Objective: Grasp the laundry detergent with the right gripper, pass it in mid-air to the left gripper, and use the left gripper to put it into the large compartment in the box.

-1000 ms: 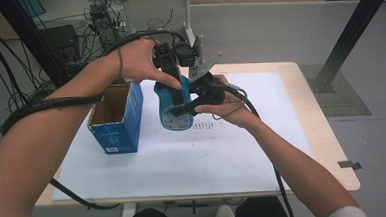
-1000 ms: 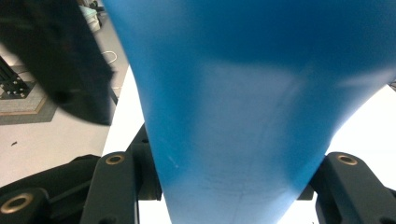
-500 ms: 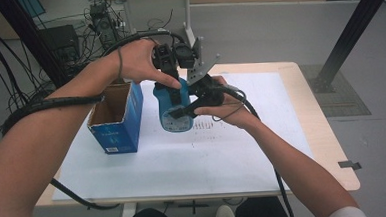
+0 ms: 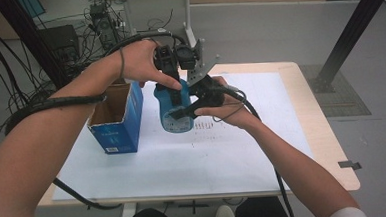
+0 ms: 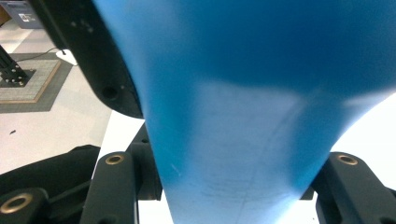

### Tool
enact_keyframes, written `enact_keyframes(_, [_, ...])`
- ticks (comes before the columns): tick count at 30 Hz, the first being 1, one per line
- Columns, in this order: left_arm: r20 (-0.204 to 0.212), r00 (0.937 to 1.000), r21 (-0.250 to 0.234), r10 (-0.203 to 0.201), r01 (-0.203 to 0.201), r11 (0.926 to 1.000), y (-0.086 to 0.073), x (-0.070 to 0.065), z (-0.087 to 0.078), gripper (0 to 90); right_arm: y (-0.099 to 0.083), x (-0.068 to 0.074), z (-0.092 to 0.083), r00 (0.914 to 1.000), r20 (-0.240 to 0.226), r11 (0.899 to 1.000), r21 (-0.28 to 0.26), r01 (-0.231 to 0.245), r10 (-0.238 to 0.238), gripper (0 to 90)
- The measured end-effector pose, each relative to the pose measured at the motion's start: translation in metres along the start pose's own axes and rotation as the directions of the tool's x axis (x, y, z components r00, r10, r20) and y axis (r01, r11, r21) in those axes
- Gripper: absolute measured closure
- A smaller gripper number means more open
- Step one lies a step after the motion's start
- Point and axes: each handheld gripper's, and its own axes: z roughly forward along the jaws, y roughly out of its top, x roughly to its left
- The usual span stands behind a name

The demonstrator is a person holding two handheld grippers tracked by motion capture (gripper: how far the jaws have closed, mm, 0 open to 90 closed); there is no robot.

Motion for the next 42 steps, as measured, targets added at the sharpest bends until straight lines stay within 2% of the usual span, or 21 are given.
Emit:
enact_keyframes(10, [0.008,1.0000,0.007,-0.003,0.003,1.0000,-0.0004,0.0005,0.0008,33.8,-0.0006,-0.0003,0.0016,0.9999,-0.010,1.000,-0.009,0.002,-0.002,43.7])
enact_keyframes(23, [0.019,0.9998,0.014,-0.001,0.001,0.9999,0.0007,0.0028,0.0022,34.2,-0.0048,-0.0004,0.0008,0.9990,-0.024,0.999,-0.003,-0.039,0.038,43.1])
enact_keyframes(25, [0.019,0.9998,0.014,-0.002,0.001,0.9999,0.0008,0.0029,0.0021,34.2,-0.0049,-0.0019,0.0016,0.9995,-0.023,1.000,-0.013,-0.023,0.022,43.0])
enact_keyframes(28, [0.023,0.9997,0.015,-0.005,0.004,0.9999,0.0007,0.0032,0.0022,34.3,-0.0053,-0.0010,0.0007,0.9986,-0.029,0.999,-0.003,-0.044,0.044,42.8])
enact_keyframes(33, [0.022,0.9997,0.014,-0.004,0.004,0.9999,0.0009,0.0027,0.0023,34.4,-0.0058,-0.0030,0.0015,0.9992,-0.033,1.000,-0.014,-0.023,0.023,42.6])
enact_keyframes(37, [0.020,0.9998,0.019,-0.004,0.004,0.9998,0.0012,0.0023,0.0017,34.4,-0.0059,-0.0023,0.0010,0.9993,-0.028,1.000,-0.010,-0.026,0.026,42.4])
enact_keyframes(38, [0.020,0.9998,0.022,-0.005,0.005,0.9997,0.0014,0.0021,0.0013,34.4,-0.0059,-0.0010,0.0001,0.9988,-0.027,0.999,-0.002,-0.040,0.040,42.3])
enact_keyframes(42, [0.020,0.9998,0.026,-0.007,0.007,0.9996,0.0013,0.0013,0.0009,34.5,-0.0055,-0.0014,0.0008,0.9989,-0.036,0.999,-0.015,-0.032,0.031,42.1])
